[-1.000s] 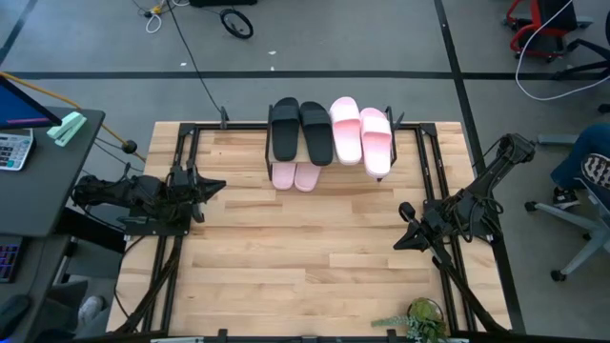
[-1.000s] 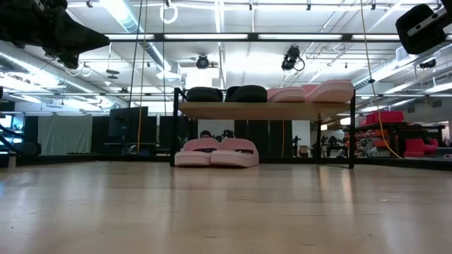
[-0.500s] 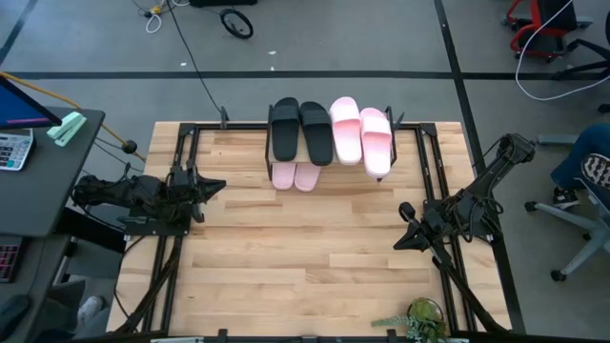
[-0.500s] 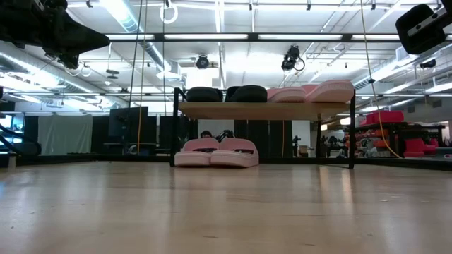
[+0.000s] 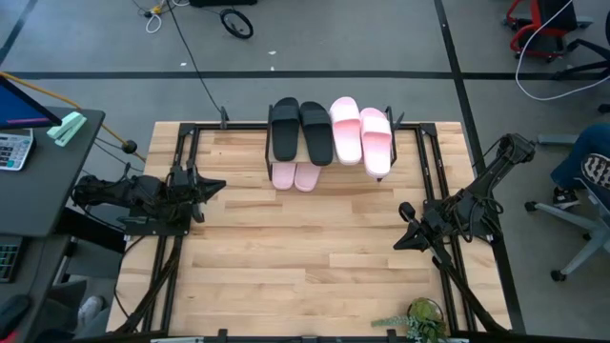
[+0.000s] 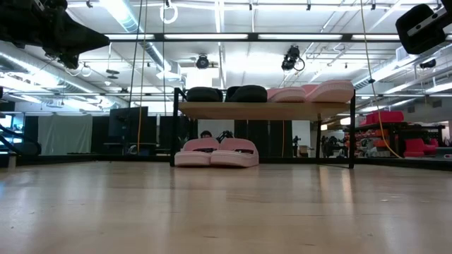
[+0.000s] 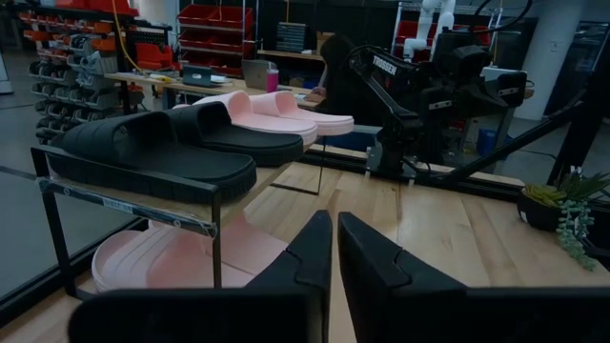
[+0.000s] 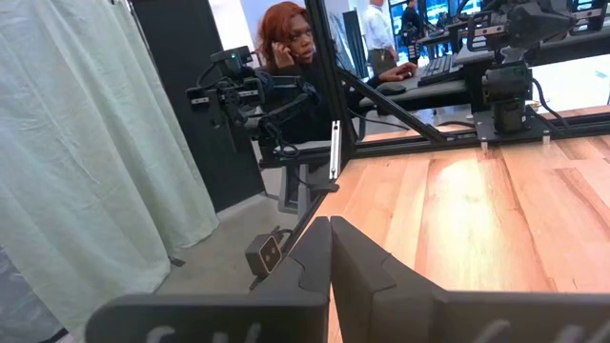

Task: Pick and place slides into the shelf
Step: Return to Home Position

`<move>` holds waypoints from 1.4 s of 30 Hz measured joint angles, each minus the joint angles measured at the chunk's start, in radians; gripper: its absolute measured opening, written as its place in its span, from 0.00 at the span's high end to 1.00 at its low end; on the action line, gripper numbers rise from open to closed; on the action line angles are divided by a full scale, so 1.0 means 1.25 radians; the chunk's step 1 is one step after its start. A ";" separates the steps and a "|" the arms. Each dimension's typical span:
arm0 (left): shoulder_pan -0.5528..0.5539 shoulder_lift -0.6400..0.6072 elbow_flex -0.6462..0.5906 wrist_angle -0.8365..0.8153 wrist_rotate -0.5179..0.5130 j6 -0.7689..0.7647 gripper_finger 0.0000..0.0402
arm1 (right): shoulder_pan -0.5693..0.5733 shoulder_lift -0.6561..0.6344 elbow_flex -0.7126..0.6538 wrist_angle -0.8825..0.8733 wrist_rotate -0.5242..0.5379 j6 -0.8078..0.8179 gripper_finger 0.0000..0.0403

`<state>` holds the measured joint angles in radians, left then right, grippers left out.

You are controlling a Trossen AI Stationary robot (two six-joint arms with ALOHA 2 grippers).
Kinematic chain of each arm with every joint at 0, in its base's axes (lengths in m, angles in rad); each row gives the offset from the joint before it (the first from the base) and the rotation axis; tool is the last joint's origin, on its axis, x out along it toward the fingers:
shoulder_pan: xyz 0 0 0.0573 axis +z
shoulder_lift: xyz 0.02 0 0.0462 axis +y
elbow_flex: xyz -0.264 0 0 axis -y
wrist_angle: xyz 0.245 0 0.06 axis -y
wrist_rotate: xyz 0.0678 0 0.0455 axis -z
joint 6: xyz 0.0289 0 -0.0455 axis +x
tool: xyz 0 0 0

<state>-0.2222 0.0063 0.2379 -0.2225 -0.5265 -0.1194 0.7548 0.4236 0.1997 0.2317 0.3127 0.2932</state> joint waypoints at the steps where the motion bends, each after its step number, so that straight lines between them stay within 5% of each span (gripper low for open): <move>1: 0.000 0.000 0.000 0.000 0.000 0.000 0.93 | 0.000 0.000 0.000 0.000 0.000 0.000 0.98; 42: 0.000 0.000 0.000 0.000 0.000 0.000 0.92 | 0.000 0.000 0.000 0.000 0.000 0.000 0.98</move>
<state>-0.2222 0.0062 0.2379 -0.2225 -0.5266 -0.1192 0.7549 0.4235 0.1997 0.2316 0.3127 0.2932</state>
